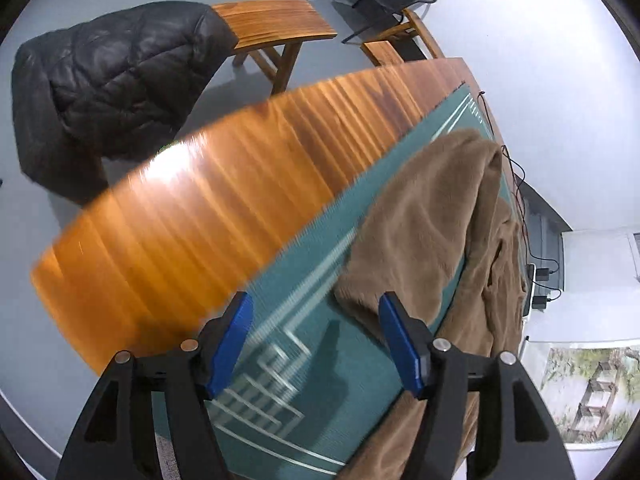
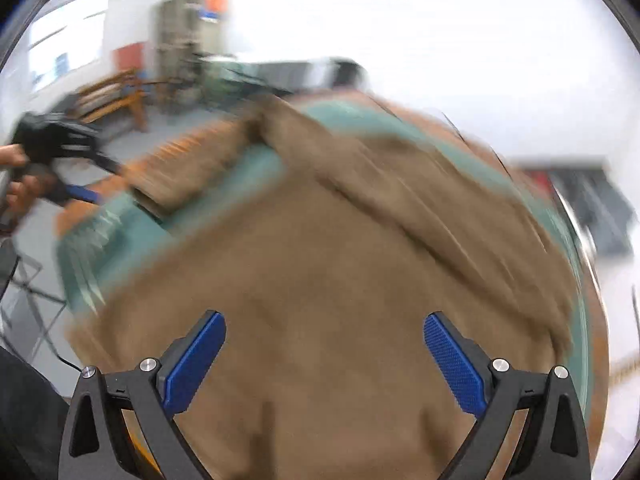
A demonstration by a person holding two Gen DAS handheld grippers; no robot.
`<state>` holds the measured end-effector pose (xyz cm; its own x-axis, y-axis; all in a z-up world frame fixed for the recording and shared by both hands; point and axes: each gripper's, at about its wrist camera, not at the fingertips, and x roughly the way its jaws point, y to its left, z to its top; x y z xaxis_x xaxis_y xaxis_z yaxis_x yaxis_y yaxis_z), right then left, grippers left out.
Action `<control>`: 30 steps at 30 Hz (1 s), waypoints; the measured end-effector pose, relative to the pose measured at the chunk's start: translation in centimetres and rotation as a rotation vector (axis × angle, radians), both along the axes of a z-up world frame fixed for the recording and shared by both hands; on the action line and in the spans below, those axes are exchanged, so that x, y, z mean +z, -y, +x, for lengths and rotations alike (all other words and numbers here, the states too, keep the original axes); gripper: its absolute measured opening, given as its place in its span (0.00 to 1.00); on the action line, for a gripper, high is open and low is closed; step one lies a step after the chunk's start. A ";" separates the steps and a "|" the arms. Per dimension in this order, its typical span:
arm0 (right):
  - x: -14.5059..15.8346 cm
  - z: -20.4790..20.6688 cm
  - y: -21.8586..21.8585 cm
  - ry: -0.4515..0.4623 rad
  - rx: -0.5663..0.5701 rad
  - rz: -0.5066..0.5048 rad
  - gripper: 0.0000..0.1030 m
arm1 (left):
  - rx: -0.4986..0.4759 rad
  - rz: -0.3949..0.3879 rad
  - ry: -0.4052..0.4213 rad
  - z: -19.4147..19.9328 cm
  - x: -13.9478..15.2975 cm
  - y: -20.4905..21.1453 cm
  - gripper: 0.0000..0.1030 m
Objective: Fold clothes
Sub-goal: 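Release the folded sleeve and pull the left gripper back, then grasp the sweatshirt sleeve cuff with the right gripper and lift it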
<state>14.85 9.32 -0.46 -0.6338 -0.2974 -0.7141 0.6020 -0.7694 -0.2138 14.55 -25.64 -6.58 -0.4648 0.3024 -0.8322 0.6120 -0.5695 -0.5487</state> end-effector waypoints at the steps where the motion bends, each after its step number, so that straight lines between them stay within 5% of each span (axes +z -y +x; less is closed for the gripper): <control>1: 0.2 0.4 3.1 -0.037 0.057 0.028 0.98 | -0.011 0.002 -0.006 -0.1 0.1 0.8 0.71; 6: -2.3 2.3 16.6 -0.204 0.296 0.236 0.96 | -0.054 0.011 -0.023 1.1 0.4 5.7 0.75; 12: -7.2 3.0 24.5 -0.312 0.395 0.460 0.84 | -0.076 0.021 -0.017 1.8 -0.4 9.8 0.76; 17: -9.3 1.8 26.7 -0.305 0.390 0.551 0.61 | -0.090 0.038 -0.016 1.8 -0.8 11.8 0.77; 27: -10.8 -0.7 29.6 -0.269 0.370 0.589 0.54 | -0.151 0.077 -0.012 0.7 -1.7 12.4 0.77; 30: -11.1 -1.3 30.0 -0.228 0.366 0.582 0.35 | -0.164 0.086 -0.016 0.5 -1.8 12.4 0.77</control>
